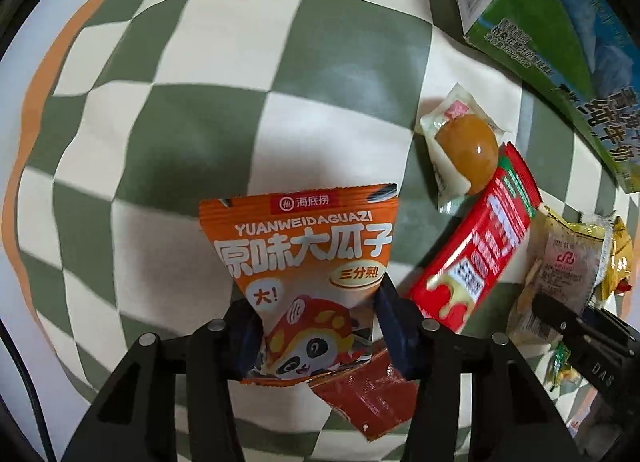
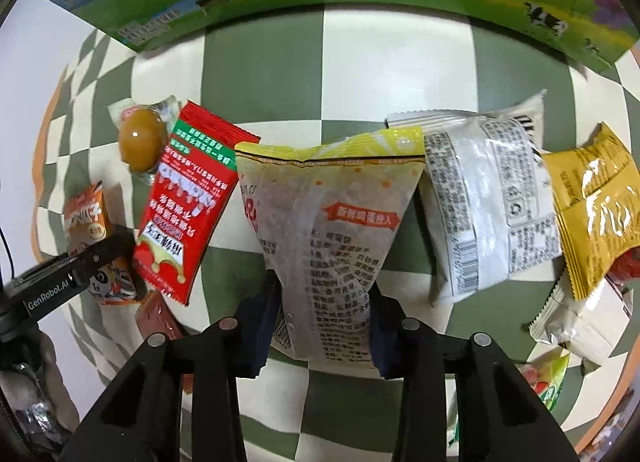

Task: Organize snacks
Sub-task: 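Carry both packets into the box and open both tools to release them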

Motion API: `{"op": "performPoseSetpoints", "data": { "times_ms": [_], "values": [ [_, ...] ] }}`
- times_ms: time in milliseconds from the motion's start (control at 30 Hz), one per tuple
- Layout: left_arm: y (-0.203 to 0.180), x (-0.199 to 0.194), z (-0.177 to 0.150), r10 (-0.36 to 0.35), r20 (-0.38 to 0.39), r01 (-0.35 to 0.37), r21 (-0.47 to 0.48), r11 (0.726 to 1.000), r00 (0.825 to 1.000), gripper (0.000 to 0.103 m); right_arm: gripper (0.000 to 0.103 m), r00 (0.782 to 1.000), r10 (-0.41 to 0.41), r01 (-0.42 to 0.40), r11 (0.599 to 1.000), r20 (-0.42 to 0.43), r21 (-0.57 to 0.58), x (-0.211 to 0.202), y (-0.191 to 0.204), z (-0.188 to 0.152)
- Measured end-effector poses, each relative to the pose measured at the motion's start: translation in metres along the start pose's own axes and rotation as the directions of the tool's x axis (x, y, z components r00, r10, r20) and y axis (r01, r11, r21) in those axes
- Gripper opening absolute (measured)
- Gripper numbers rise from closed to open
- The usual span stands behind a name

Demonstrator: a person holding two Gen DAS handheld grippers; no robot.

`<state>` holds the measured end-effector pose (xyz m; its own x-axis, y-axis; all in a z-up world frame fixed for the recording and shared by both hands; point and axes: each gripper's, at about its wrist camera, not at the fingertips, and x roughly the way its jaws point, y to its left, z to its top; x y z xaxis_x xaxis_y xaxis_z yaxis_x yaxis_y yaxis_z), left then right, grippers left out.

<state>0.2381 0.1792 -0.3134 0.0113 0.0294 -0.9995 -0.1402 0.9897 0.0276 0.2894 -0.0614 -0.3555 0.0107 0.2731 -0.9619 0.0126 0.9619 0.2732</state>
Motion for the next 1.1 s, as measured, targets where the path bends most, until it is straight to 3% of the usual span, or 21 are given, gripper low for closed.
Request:
{"op": "performPoseSetpoints", "data": {
  "times_ms": [67,233,333,433,533,700,900,1100],
  "values": [
    [0.007,-0.014,-0.033,-0.020,0.006,0.020,-0.018,1.000,1.000,0.048,0.039,1.000,0.022,-0.022,1.000,0.005,-0.002,-0.009,0.000,-0.007],
    [-0.003,-0.055,-0.048,-0.104,0.039,0.106,-0.040,0.994,0.994,0.048,0.039,0.994,0.111,-0.111,0.994,0.021,0.000,-0.040,-0.009,-0.015],
    [-0.022,-0.091,-0.049,-0.168,0.090,0.169,0.001,0.986,0.982,0.048,0.039,0.984,0.170,-0.170,0.985,0.052,-0.008,-0.071,-0.018,-0.020],
    [-0.048,-0.133,-0.014,-0.220,0.133,0.213,0.064,0.975,0.966,0.048,0.039,0.970,0.222,-0.222,0.975,0.101,-0.013,-0.110,-0.037,-0.016],
    [-0.115,-0.159,0.032,-0.287,0.160,0.268,0.129,0.955,0.944,0.048,0.039,0.951,0.251,-0.252,0.968,0.178,-0.019,-0.159,-0.052,-0.005],
    [-0.188,-0.185,0.089,-0.301,0.198,0.251,0.243,0.937,0.933,0.048,0.039,0.924,0.235,-0.243,0.970,0.301,-0.012,-0.226,-0.082,0.043],
    [-0.231,-0.172,0.182,-0.240,0.139,0.194,0.280,0.940,0.961,0.048,0.039,0.941,0.083,-0.097,0.995,0.329,0.026,-0.231,-0.115,0.133],
    [-0.248,-0.129,0.250,-0.147,0.081,0.119,0.281,0.952,0.986,0.048,0.039,0.969,0.012,-0.028,0.998,0.247,0.059,-0.193,-0.142,0.202]
  ]
}}
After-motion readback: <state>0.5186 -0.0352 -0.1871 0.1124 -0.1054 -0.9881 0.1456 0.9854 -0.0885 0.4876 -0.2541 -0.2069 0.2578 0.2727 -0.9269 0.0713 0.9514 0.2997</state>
